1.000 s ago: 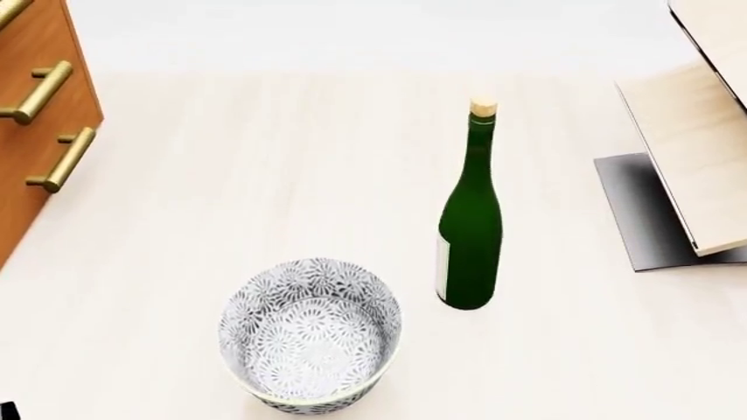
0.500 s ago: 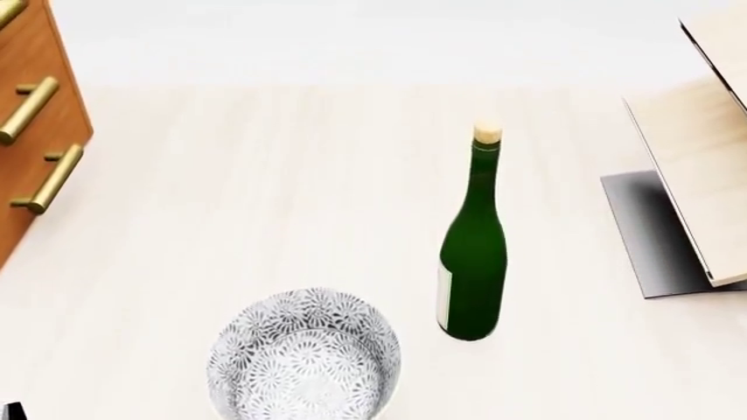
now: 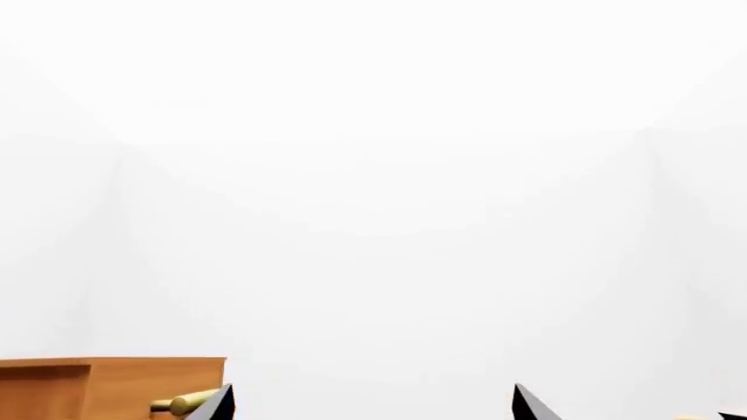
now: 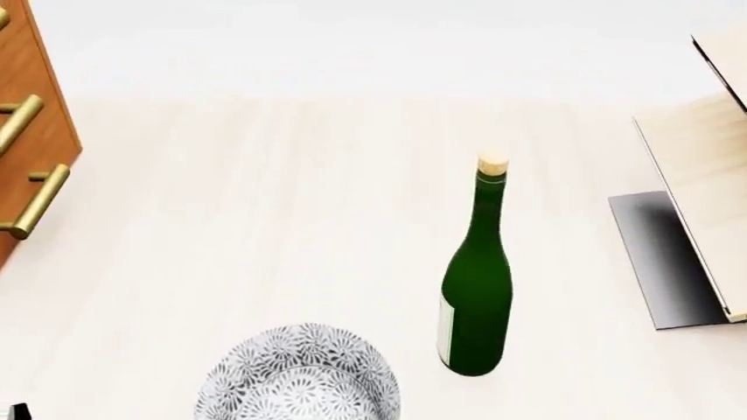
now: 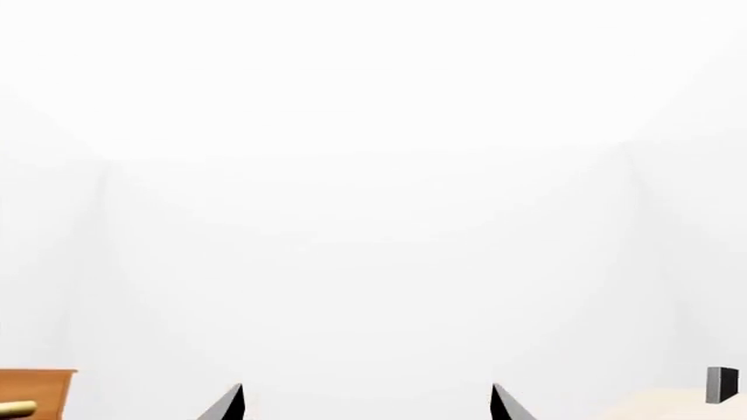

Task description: Put the wine bottle on the wine rack.

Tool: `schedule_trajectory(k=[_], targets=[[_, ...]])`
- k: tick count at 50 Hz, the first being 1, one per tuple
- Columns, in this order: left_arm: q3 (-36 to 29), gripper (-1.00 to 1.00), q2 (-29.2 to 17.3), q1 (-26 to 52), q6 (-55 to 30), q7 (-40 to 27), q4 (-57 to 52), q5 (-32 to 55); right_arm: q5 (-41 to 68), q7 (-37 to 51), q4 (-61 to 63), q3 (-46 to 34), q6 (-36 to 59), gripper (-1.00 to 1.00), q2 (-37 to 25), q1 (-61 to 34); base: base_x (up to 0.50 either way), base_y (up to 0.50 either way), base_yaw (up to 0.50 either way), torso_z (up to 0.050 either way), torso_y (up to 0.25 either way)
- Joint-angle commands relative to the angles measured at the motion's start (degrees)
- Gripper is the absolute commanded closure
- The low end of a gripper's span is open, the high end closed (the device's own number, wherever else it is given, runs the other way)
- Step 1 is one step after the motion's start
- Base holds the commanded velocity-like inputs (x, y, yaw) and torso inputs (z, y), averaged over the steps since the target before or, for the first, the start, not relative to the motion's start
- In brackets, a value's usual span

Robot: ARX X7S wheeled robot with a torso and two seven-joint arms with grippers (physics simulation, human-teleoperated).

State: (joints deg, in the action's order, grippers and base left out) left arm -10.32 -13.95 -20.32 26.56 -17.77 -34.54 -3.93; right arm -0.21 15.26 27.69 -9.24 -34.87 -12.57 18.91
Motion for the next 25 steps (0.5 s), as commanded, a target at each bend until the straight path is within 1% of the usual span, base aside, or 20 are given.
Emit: schedule_trajectory(k=[1,25], targets=[[-0.4,-1.00,-0.3,0.2,0.3,-0.4,0.5,-0.1,-0.1,0.4,-0.7,-0.4,-0.2,-1.00,-0.3,-0.3,0.14,0.00,0.00,0.000,0.000],[-0.9,-1.00,-1.0,0.2,-0.5,-1.1,-0.2,-0.2,-0.3,1.3,-0.8,-0.9,0.1,-1.00,-0.9,-0.6,0.14,0.00,0.00,0.000,0.000]])
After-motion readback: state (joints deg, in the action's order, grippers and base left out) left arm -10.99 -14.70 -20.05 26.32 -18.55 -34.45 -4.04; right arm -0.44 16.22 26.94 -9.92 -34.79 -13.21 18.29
